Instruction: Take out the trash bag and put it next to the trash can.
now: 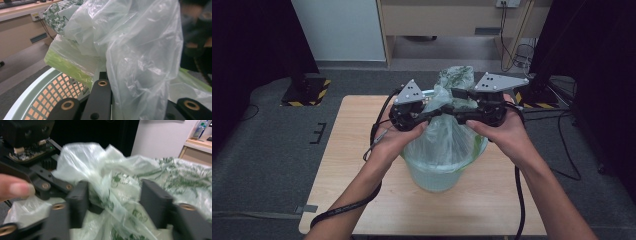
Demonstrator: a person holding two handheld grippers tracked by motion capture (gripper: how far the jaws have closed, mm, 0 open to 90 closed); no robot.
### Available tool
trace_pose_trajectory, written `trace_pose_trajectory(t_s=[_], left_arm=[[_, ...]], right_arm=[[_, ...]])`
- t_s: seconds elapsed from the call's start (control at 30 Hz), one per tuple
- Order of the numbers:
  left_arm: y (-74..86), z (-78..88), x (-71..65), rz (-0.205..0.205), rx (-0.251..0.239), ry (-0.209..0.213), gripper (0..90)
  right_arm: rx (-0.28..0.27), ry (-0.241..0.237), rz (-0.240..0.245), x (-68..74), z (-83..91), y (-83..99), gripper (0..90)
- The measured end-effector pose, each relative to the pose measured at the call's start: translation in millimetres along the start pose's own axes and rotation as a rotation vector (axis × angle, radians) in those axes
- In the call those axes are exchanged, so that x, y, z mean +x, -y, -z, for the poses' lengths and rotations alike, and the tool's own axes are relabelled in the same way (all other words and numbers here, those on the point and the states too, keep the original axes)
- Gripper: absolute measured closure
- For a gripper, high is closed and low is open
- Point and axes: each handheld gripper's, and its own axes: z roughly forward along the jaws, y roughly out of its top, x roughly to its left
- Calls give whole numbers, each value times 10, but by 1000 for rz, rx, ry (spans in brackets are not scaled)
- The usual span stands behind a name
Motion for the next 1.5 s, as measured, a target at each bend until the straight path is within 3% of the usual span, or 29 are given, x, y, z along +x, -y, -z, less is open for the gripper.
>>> trace_pose_trajectory(t_s=[0.1,0.17,0.3,0.4,0.5,0.7,0.83,0.97,1.07,1.17,1.23,1.37,1.43,1.5], left_arm=[[-41,25,10,10,-19,15,865],[-84,46,4,1,-21,12,866],[-148,84,12,31,-41,47,866],[-180,109,-13,31,-49,56,866],[-188,126,-25,30,-57,58,865],[-170,152,8,45,-64,76,861],[-142,158,15,45,-69,70,831],[-115,168,17,54,-82,41,690],[-95,173,9,29,-79,21,570],[-71,181,14,31,-81,10,408],[-45,192,17,18,-79,0,365],[29,220,3,-6,-76,13,203],[76,229,-29,-31,-66,23,178],[127,240,-51,-30,-68,39,179]], right_arm=[[19,-6,8,-9,-32,38,255],[17,-27,24,0,-55,59,227],[16,-46,49,37,-105,72,200],[27,-50,56,64,-163,78,201],[40,-55,65,80,-210,94,277],[75,-91,88,104,-255,128,646],[105,-102,77,103,-251,129,804],[125,-90,52,93,-256,131,852],[133,-88,35,71,-258,138,861],[129,-91,15,53,-250,140,867],[127,-93,8,47,-244,137,869],[123,-96,-23,22,-216,121,876],[121,-96,-33,11,-207,113,877],[115,-97,-46,-7,-194,102,878]])
